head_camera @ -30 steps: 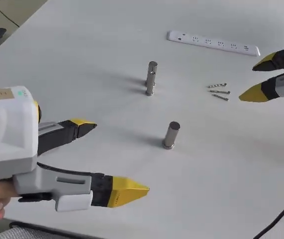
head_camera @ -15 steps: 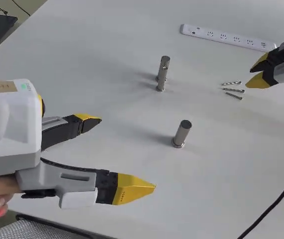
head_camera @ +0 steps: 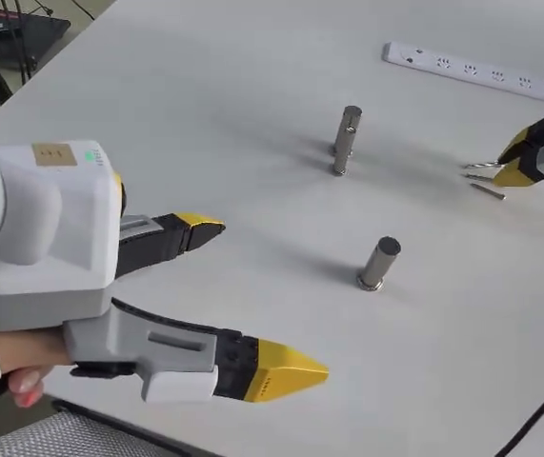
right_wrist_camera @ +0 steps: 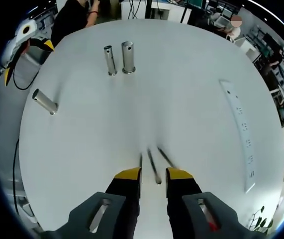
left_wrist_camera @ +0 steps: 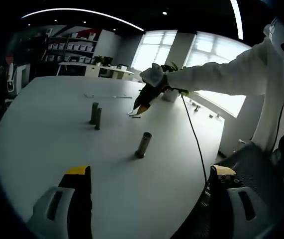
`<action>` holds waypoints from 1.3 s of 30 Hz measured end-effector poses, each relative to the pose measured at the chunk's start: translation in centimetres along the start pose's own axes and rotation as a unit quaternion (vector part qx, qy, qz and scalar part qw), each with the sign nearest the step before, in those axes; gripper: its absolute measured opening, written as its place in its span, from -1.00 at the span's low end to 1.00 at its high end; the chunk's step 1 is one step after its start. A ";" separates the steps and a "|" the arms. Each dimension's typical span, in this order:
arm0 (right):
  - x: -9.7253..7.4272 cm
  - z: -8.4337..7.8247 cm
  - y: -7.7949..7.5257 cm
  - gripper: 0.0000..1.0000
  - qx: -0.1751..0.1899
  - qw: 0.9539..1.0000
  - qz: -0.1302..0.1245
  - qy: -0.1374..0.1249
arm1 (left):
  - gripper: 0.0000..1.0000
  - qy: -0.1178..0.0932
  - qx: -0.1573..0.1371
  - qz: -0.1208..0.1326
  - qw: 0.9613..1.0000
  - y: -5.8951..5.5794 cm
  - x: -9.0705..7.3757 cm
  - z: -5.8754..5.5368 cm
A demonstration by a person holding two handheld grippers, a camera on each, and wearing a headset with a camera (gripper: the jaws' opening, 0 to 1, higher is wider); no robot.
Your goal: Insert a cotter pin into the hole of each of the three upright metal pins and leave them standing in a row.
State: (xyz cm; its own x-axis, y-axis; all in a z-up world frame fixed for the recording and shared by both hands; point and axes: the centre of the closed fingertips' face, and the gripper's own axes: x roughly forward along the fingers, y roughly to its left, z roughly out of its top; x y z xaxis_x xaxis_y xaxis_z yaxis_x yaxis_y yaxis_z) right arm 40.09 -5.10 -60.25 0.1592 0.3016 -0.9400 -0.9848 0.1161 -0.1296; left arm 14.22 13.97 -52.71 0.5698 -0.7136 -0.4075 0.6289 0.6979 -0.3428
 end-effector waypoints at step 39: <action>0.0 -0.5 2.2 -1.00 -0.012 0.999 0.012 0.046 | 0.99 0.011 -0.004 -0.004 1.000 -0.7 0.5 -0.5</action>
State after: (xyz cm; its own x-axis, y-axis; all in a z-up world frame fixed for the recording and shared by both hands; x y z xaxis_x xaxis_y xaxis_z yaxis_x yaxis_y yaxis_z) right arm 37.87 -5.29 -60.72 0.1292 0.2164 -0.9677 -0.9898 0.0871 -0.1127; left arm 13.78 13.18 -53.12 0.5527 -0.7178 -0.4235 0.6294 0.6926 -0.3524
